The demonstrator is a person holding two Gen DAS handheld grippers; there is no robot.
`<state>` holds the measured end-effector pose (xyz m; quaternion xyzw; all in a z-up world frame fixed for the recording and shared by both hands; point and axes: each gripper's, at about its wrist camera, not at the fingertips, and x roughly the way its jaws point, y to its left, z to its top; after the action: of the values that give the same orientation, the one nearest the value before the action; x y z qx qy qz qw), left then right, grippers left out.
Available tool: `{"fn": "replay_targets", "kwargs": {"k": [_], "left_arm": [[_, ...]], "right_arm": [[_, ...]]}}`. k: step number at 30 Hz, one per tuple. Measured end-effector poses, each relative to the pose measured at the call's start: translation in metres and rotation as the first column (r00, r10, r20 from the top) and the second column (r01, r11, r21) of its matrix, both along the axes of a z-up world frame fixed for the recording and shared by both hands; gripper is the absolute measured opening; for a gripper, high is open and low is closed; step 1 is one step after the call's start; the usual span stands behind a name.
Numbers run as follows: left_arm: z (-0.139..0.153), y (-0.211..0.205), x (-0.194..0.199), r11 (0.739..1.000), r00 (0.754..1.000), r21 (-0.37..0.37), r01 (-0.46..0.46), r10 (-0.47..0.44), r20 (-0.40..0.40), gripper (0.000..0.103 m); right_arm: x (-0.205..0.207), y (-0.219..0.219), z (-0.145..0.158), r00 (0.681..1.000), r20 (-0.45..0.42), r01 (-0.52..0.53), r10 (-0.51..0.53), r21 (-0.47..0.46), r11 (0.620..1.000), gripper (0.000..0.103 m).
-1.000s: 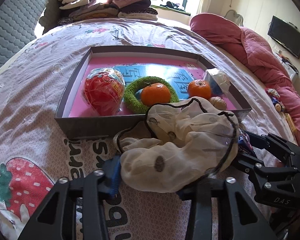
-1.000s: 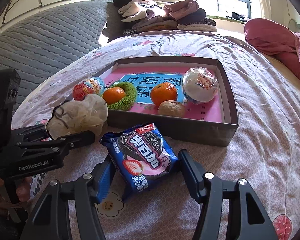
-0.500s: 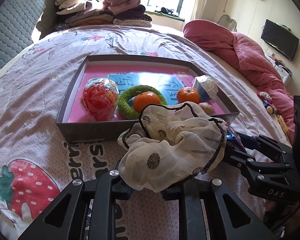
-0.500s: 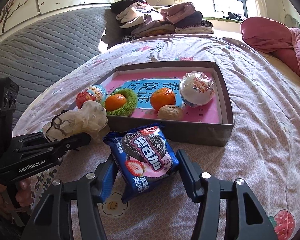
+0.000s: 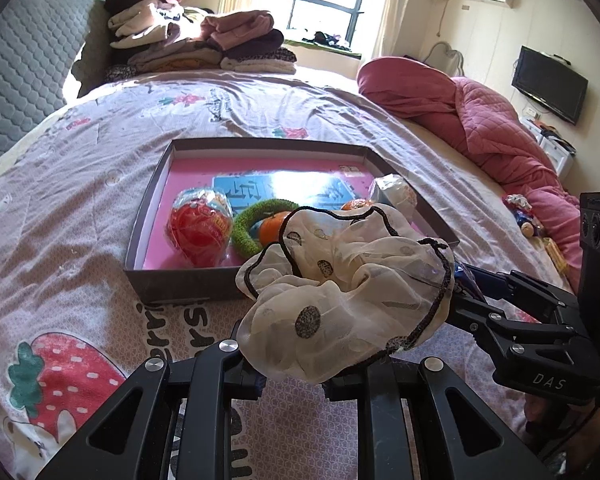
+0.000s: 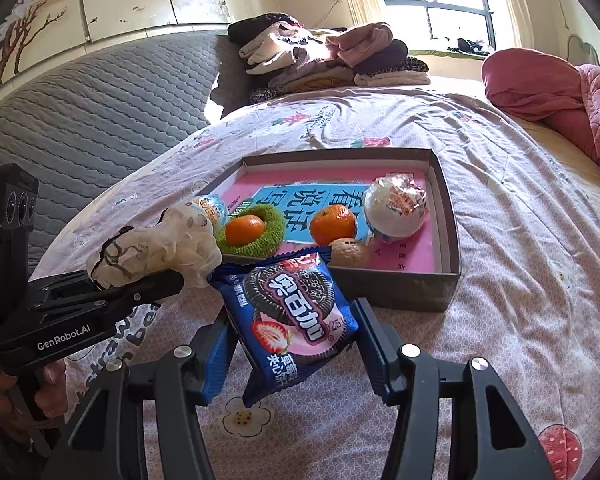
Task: Organize objects
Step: 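Lift and carry scrunchie with left gripper while right gripper carries biscuit pack over the tray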
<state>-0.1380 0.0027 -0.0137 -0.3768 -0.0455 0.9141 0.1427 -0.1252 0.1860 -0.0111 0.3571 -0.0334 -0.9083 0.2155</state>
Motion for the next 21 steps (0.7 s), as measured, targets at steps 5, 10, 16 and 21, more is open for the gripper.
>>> {"fn": "replay_targets", "kwargs": {"k": [5,10,16,21], "left_arm": [[0.006,0.0,0.004,1.0,1.0,-0.003,0.004,-0.005,-0.021,0.02],[0.012,-0.002,0.007,1.0,0.999,0.004,0.007,-0.007,-0.037,0.019],[0.024,-0.006,0.009,1.0,0.997,0.007,-0.003,0.003,-0.075,0.02],[0.03,-0.009,0.005,1.0,0.997,0.014,-0.007,0.008,-0.08,0.02]], "right_arm": [[0.004,0.0,0.005,1.0,-0.013,-0.004,0.004,-0.006,1.0,0.056],[0.005,-0.001,0.009,1.0,-0.026,-0.001,0.001,-0.006,1.0,0.056],[0.004,-0.003,0.021,0.998,-0.057,0.0,0.0,-0.005,1.0,0.056],[0.0,-0.003,0.03,0.997,-0.082,0.001,-0.002,-0.009,1.0,0.056]]}}
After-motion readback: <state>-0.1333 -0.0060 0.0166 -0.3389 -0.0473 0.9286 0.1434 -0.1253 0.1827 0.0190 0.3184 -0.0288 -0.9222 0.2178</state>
